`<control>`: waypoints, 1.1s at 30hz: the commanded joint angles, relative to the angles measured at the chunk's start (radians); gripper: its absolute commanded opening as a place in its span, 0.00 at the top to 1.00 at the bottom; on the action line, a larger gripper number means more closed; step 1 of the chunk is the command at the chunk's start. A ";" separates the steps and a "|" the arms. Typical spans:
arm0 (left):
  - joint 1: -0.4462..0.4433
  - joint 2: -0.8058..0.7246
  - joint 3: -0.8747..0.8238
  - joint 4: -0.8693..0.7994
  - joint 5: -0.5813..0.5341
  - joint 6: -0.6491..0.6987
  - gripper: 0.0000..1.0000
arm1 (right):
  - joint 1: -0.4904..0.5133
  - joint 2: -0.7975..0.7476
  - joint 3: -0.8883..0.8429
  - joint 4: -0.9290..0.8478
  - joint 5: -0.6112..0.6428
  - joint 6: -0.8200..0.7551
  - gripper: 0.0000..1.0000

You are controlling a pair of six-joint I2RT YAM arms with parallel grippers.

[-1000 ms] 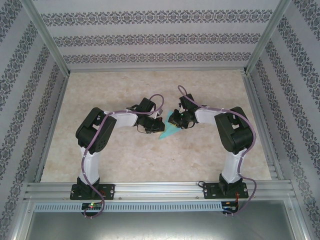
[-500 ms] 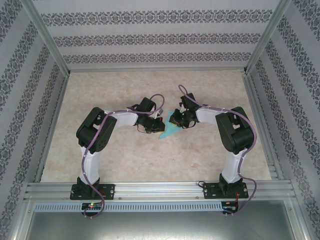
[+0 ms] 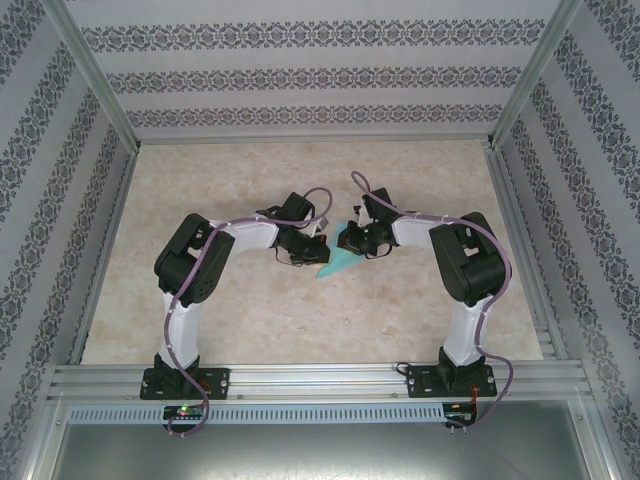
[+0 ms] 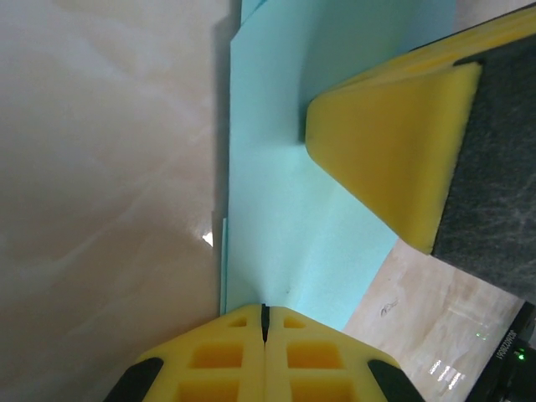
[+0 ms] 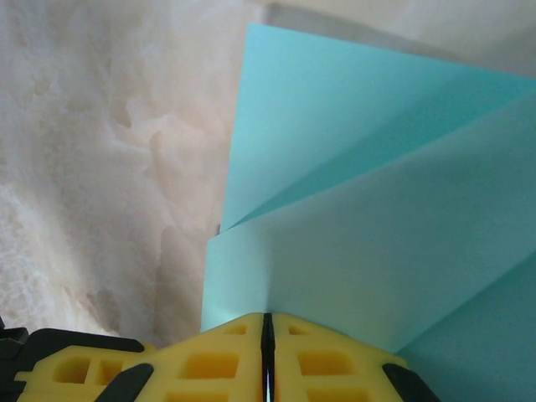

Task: Fold a paper plane with a square sheet of paper (pick it up from the middle)
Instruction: Fourth fold the wing at the center of the table.

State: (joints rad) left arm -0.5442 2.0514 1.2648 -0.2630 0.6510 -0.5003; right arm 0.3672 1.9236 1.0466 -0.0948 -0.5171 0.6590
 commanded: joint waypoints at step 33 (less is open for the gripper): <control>-0.013 0.066 -0.071 -0.177 -0.103 0.045 1.00 | -0.043 0.033 -0.074 0.249 -0.002 0.103 0.94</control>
State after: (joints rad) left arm -0.5480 2.0506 1.2625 -0.2657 0.6437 -0.4744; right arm 0.3573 1.9259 0.9619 0.1310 -0.5419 0.7460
